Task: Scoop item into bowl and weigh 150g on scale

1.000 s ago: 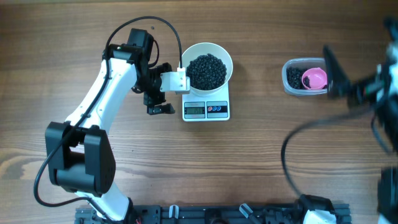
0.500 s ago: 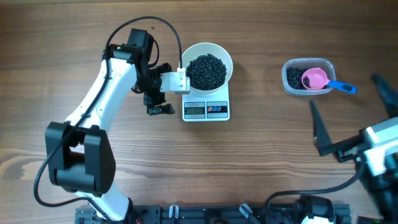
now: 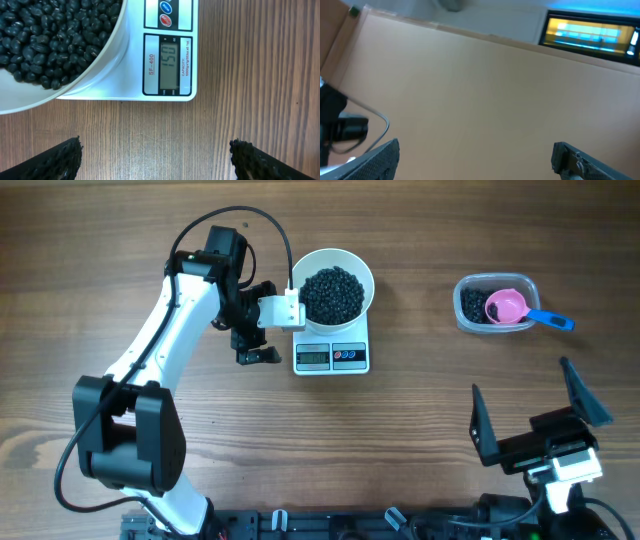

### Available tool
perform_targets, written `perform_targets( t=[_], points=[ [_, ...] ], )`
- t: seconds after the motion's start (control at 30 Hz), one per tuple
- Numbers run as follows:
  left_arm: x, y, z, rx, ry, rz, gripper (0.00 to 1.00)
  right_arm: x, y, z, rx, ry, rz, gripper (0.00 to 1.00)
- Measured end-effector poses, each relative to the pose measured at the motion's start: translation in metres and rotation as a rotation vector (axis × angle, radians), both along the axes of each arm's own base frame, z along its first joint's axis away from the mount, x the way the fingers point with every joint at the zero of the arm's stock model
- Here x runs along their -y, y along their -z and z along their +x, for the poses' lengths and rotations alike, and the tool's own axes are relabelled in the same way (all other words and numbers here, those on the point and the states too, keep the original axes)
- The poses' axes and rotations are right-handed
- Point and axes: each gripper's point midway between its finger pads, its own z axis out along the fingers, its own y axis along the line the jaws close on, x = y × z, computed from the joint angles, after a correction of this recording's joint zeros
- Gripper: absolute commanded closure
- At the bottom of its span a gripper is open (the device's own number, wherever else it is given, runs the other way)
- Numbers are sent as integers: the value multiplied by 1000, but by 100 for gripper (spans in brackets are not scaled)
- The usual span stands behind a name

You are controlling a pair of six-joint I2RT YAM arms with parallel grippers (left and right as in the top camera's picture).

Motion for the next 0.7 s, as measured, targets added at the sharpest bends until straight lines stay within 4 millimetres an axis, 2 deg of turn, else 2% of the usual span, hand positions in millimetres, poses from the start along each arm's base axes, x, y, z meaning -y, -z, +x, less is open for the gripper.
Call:
perform_targets(
  t=[0.23, 0.33, 0.47, 0.5, 0.53, 0.57, 0.63, 0.7],
  points=[
    [0, 0, 0, 0, 0, 0, 0, 11, -9, -2, 12, -6, 138, 0],
    [0, 0, 0, 0, 0, 0, 0, 18, -17, -6, 40, -3, 209, 0],
    [0, 0, 0, 0, 0, 0, 0, 31, -18, -5, 43, -16, 348, 0],
    [0, 0, 0, 0, 0, 0, 0, 34, -15, -3, 53, -19, 369, 0],
    [0, 0, 0, 0, 0, 0, 0, 37, 3, 3, 78, -25, 397, 0],
    [0, 0, 0, 0, 0, 0, 0, 37, 11, 8, 59, -24, 402, 0],
    [0, 0, 1, 3, 0, -1, 0, 37, 16, 0, 155, -38, 393, 0],
    [0, 0, 0, 0, 0, 0, 0, 38, 38, 12, 111, -17, 381, 0]
  ],
)
